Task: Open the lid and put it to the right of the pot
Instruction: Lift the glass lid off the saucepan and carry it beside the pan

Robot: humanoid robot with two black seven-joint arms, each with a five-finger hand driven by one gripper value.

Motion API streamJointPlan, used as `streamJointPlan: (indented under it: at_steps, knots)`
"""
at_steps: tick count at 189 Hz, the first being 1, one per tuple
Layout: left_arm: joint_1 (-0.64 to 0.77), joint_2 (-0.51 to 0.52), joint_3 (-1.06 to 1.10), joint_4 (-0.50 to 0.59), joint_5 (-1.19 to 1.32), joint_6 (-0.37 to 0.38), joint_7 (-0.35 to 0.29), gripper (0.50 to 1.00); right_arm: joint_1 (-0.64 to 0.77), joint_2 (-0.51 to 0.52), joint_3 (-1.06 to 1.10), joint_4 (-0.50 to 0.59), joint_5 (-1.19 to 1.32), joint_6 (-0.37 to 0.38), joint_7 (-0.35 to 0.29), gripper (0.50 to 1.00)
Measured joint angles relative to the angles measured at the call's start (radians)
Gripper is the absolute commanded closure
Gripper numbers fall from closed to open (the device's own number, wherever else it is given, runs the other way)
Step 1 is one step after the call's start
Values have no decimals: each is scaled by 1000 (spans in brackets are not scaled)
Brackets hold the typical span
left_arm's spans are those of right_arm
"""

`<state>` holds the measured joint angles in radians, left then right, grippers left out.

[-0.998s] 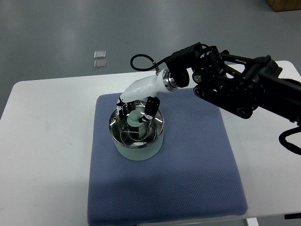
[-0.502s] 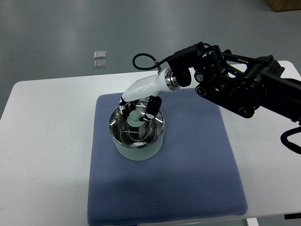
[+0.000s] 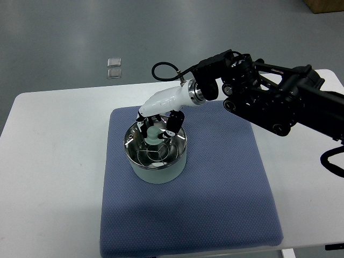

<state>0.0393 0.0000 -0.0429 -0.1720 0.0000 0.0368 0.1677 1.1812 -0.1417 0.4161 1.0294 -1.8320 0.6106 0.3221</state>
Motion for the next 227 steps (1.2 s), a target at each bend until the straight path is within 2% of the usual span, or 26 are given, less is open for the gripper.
streamJointPlan:
  at_steps: [227]
  knots:
    - [0,0,0,0,0,0,0,500,-9,0,19,0,18,0,19,1000]
